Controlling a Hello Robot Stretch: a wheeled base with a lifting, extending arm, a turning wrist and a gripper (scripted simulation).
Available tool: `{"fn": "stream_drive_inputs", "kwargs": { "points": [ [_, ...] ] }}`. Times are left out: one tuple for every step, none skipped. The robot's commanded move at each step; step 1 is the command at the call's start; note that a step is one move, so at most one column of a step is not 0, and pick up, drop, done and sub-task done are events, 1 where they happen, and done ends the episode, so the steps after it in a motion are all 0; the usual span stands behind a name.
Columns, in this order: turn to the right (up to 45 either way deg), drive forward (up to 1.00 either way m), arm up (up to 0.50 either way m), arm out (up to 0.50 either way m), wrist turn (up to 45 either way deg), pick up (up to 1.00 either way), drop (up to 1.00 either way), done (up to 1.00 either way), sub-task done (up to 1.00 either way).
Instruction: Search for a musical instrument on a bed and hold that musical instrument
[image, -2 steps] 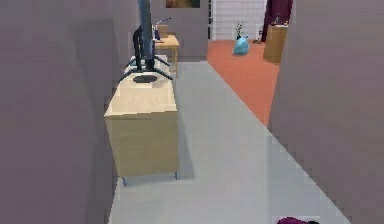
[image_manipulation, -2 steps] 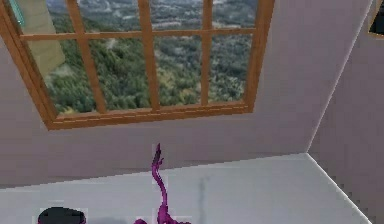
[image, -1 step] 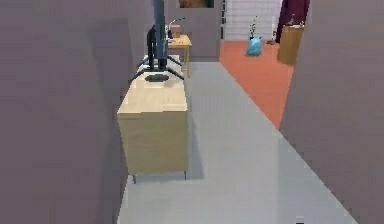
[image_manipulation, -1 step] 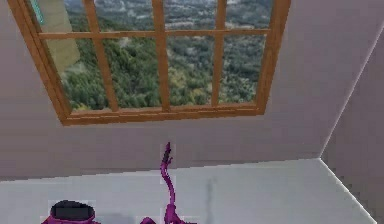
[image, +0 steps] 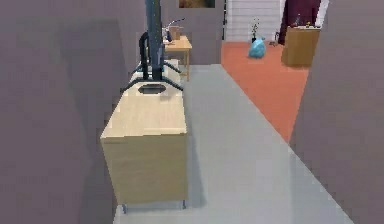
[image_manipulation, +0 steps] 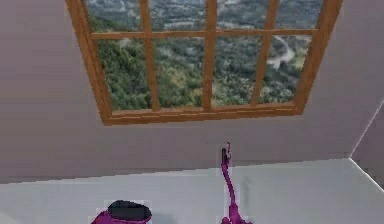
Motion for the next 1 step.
{"fn": "stream_drive_inputs", "kwargs": {
  "points": [
    [24.0,0.0,0.0,0.0,0.0,0.0,0.0,0.0,0.0]
  ]
}}
